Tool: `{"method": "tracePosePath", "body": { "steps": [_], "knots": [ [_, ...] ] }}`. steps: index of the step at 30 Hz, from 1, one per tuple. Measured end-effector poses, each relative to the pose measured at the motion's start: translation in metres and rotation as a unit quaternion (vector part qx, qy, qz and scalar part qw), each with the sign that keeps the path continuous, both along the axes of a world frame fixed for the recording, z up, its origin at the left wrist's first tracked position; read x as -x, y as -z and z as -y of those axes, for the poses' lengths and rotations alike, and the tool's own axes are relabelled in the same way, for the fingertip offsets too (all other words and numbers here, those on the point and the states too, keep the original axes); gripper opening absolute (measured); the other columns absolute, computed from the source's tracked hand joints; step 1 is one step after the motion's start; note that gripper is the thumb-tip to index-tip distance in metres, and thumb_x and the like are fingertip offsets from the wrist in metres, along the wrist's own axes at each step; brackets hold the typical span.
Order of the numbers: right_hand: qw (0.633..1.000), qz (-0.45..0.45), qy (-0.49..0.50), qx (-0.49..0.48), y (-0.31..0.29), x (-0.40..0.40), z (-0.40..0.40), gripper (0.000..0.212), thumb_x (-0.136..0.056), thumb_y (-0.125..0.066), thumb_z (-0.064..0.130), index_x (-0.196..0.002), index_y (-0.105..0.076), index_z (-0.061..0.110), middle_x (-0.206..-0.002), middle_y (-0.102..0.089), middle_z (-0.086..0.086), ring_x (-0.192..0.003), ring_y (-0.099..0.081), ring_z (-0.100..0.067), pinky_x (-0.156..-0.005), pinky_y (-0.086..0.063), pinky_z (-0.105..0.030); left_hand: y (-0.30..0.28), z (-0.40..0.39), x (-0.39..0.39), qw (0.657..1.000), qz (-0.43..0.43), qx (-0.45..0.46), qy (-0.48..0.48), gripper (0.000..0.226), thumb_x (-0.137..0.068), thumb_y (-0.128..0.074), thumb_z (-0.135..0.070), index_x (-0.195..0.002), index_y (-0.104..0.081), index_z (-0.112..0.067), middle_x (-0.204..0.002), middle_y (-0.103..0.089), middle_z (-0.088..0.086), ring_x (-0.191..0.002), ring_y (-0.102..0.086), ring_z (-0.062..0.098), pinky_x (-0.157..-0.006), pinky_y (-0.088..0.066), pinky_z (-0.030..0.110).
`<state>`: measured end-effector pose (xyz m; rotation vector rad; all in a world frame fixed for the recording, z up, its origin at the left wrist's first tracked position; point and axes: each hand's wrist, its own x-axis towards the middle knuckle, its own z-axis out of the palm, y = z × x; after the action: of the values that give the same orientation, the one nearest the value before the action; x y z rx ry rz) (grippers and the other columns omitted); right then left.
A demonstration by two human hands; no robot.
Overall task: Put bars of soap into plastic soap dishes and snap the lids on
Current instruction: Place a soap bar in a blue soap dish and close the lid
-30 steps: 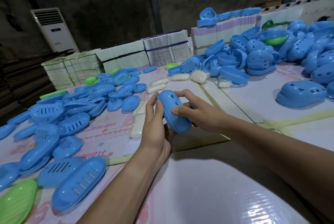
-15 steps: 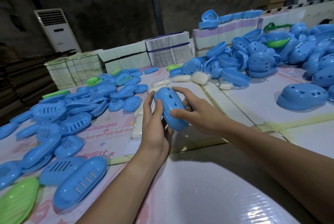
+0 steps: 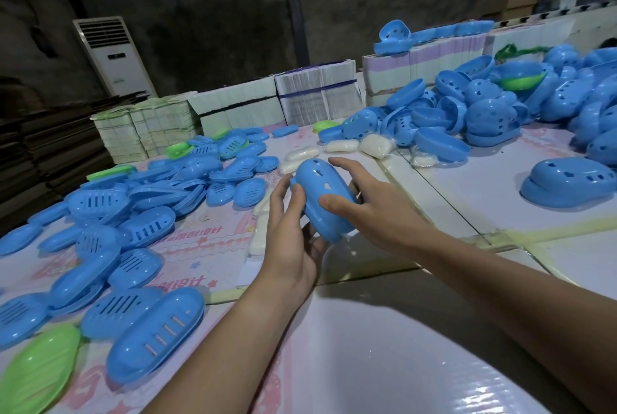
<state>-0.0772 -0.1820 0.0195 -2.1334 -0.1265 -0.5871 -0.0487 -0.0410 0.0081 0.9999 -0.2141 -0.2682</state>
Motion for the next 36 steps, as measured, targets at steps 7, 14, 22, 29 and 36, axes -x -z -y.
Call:
{"method": "tracePosePath", "body": {
  "steps": [7, 14, 22, 29, 36],
  "knots": [
    [0.998, -0.019, 0.041, -0.036, 0.001, -0.001, -0.014, 0.069, -0.072, -0.049, 0.066, -0.137, -0.041, 0.045, -0.076, -0.046, 0.017, -0.073, -0.052, -0.003, -0.066, -0.038, -0.025, 0.001, 0.001, 0.001, 0.998, -0.07, -0.002, -0.002, 0.034, -0.099, -0.058, -0.045, -0.131, -0.059, -0.036, -0.12, -0.071, 0.012, -0.077, -0.073, 0.022, -0.072, -0.058, 0.038],
    [0.98, -0.14, -0.012, -0.142, -0.011, -0.004, 0.004, 0.034, -0.087, -0.056, 0.054, -0.119, -0.057, 0.043, -0.095, -0.057, 0.013, -0.067, -0.053, -0.002, -0.045, -0.037, -0.015, -0.002, 0.003, 0.0, 0.987, -0.15, 0.003, 0.059, 0.049, -0.098, -0.056, -0.05, -0.139, -0.06, -0.023, -0.123, -0.064, 0.012, -0.107, -0.057, 0.027, -0.084, -0.049, 0.039],
    [0.977, -0.183, -0.038, -0.1, -0.017, 0.0, 0.007, 0.025, -0.084, -0.053, 0.056, -0.106, -0.058, 0.045, -0.092, -0.057, 0.008, -0.061, -0.049, -0.01, -0.045, -0.034, -0.021, -0.007, -0.001, -0.001, 0.981, -0.175, 0.02, 0.078, 0.043, -0.099, -0.056, -0.043, -0.133, -0.064, -0.018, -0.1, -0.062, 0.008, -0.088, -0.058, 0.021, -0.069, -0.058, 0.034],
    [0.973, -0.216, -0.065, -0.054, -0.013, 0.003, 0.002, 0.041, -0.087, -0.051, 0.059, -0.127, -0.043, 0.048, -0.087, -0.058, 0.004, -0.059, -0.045, -0.013, -0.051, -0.037, -0.024, -0.012, -0.001, 0.003, 0.983, -0.167, 0.032, 0.073, 0.046, -0.103, -0.051, -0.041, -0.143, -0.055, -0.019, -0.136, -0.063, 0.018, -0.11, -0.064, 0.036, -0.092, -0.054, 0.051],
    [0.975, -0.202, -0.075, -0.046, -0.017, 0.004, 0.001, 0.042, -0.089, -0.053, 0.055, -0.127, -0.04, 0.044, -0.08, -0.055, 0.001, -0.053, -0.045, -0.009, -0.049, -0.037, -0.022, -0.014, -0.001, 0.002, 0.986, -0.157, 0.02, 0.05, 0.045, -0.099, -0.057, -0.043, -0.137, -0.06, -0.019, -0.128, -0.068, 0.018, -0.106, -0.068, 0.034, -0.092, -0.057, 0.051]
  ]
}}
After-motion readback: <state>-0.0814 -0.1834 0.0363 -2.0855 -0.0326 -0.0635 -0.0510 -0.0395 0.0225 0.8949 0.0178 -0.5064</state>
